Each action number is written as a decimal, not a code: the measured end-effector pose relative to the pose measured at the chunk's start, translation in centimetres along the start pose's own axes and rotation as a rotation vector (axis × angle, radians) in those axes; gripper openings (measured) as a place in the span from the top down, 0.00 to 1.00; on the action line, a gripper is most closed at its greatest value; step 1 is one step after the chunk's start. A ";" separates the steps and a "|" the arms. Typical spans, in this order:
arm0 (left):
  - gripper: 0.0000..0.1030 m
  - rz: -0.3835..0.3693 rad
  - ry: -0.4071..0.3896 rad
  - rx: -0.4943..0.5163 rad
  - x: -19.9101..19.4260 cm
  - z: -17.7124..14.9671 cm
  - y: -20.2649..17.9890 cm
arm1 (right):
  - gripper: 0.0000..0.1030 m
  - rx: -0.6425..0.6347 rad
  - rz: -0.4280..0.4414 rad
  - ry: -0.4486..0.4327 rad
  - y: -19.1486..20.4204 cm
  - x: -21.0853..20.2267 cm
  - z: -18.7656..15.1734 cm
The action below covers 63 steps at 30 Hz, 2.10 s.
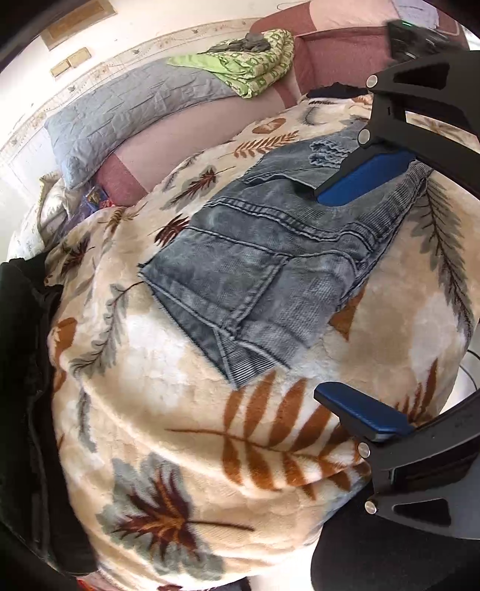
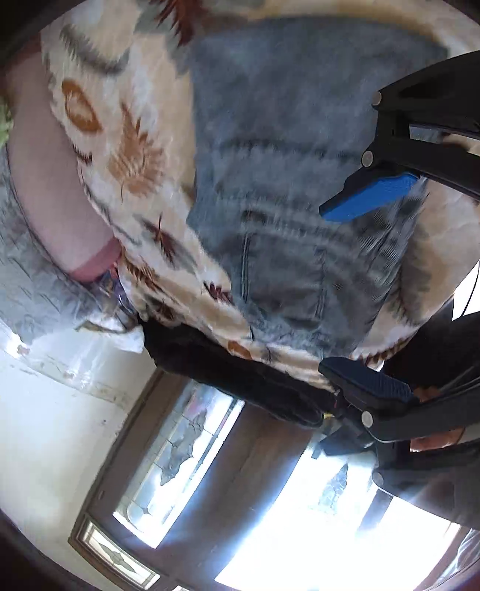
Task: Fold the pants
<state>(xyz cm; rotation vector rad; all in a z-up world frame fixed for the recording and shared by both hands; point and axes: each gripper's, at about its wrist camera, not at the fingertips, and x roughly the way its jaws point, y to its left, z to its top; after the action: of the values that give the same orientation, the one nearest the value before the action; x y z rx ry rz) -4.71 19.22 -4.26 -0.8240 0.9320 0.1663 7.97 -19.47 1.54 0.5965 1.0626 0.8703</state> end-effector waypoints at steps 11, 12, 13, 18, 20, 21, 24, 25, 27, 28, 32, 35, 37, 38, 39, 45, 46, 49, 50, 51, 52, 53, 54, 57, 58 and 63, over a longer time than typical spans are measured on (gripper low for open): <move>0.09 0.043 -0.004 -0.008 0.7 1.1 0.2 | 0.23 -0.147 -0.456 0.157 -1.6 10.3 12.1; 0.09 0.052 -0.021 0.007 -0.2 1.1 -0.4 | 0.23 -0.159 -0.483 0.189 -2.1 11.2 12.6; 0.09 0.063 -0.058 0.039 -1.4 1.0 -1.2 | 0.24 -0.172 -0.503 0.212 -2.3 11.9 12.9; 0.08 0.071 -0.189 0.233 -4.1 1.5 -6.0 | 0.40 -0.215 -0.527 0.271 -2.8 14.2 13.9; 0.08 0.087 -0.152 0.295 -1.7 2.3 -7.5 | 0.51 -0.238 -0.542 0.309 -3.0 15.6 13.9; 0.08 0.096 -0.125 0.307 -0.2 2.6 -7.8 | 0.59 -0.264 -0.543 0.340 -3.0 16.5 13.6; 0.08 0.227 0.002 0.316 5.1 3.1 -7.1 | 0.90 -0.366 -0.589 0.367 -1.9 17.8 12.9; 0.09 0.252 0.039 0.316 6.2 3.0 -6.7 | 0.98 -0.439 -0.636 0.331 -0.8 17.6 12.8; 0.09 0.289 0.004 0.381 6.5 2.4 -6.9 | 0.98 -0.538 -0.680 0.268 1.0 17.0 12.3; 0.09 0.320 0.005 0.418 6.8 2.0 -7.2 | 0.98 -0.574 -0.700 0.242 1.5 16.8 12.0; 0.08 0.381 -0.017 0.478 7.4 1.3 -7.7 | 0.98 -0.656 -0.805 0.270 0.1 18.7 10.2; 0.08 0.390 -0.007 0.476 7.4 1.5 -7.7 | 0.97 -0.617 -0.818 0.266 -0.9 18.9 10.3; 0.08 0.389 -0.005 0.478 7.4 1.8 -7.9 | 0.96 -0.528 -0.759 0.210 -0.7 17.0 11.3; 0.08 0.389 -0.007 0.480 7.3 1.8 -7.9 | 0.94 -0.509 -0.746 0.187 -0.4 16.4 11.5; 0.08 0.389 -0.010 0.481 7.3 1.9 -7.9 | 0.94 -0.497 -0.729 0.160 0.3 15.6 11.7; 0.08 0.388 -0.021 0.488 7.2 1.7 -7.9 | 0.93 -0.363 -0.449 0.240 2.2 16.7 10.6; 0.08 0.388 -0.020 0.488 7.2 1.7 -7.9 | 0.92 -0.388 -0.492 0.302 1.6 18.5 10.1; 0.08 0.400 -0.012 0.501 7.2 1.6 -8.2 | 0.90 -0.397 -0.578 0.373 0.3 21.1 9.2; 0.08 0.397 -0.008 0.504 6.9 1.6 -8.2 | 0.90 -0.403 -0.593 0.361 1.3 20.7 9.3; 0.08 0.383 -0.006 0.496 6.4 1.7 -8.3 | 0.90 -0.421 -0.585 0.342 2.1 20.3 9.4; 0.08 0.357 -0.017 0.479 5.5 1.8 -8.2 | 0.90 -0.444 -0.560 0.313 3.2 19.6 9.5; 0.08 0.341 -0.039 0.462 4.6 1.8 -8.1 | 0.90 -0.451 -0.548 0.295 4.0 19.1 9.5; 0.08 0.336 -0.076 0.450 3.6 1.8 -8.0 | 0.90 -0.459 -0.523 0.275 4.8 18.7 9.4; 0.08 0.371 -0.078 0.423 3.9 1.8 -7.1 | 0.63 -0.475 -0.522 0.299 5.2 20.4 8.8; 0.07 0.387 -0.020 0.419 5.1 1.8 -6.7 | 0.49 -0.472 -0.569 0.369 4.0 22.2 7.9; 0.05 0.340 -0.022 0.432 4.5 1.9 -6.6 | 0.33 -0.417 -0.507 0.311 4.0 19.9 7.9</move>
<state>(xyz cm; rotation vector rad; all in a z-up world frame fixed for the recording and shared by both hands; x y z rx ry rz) 2.34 15.04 -3.38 -0.2613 1.0354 0.2569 18.38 -0.67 -2.09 -0.1647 1.1947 0.7126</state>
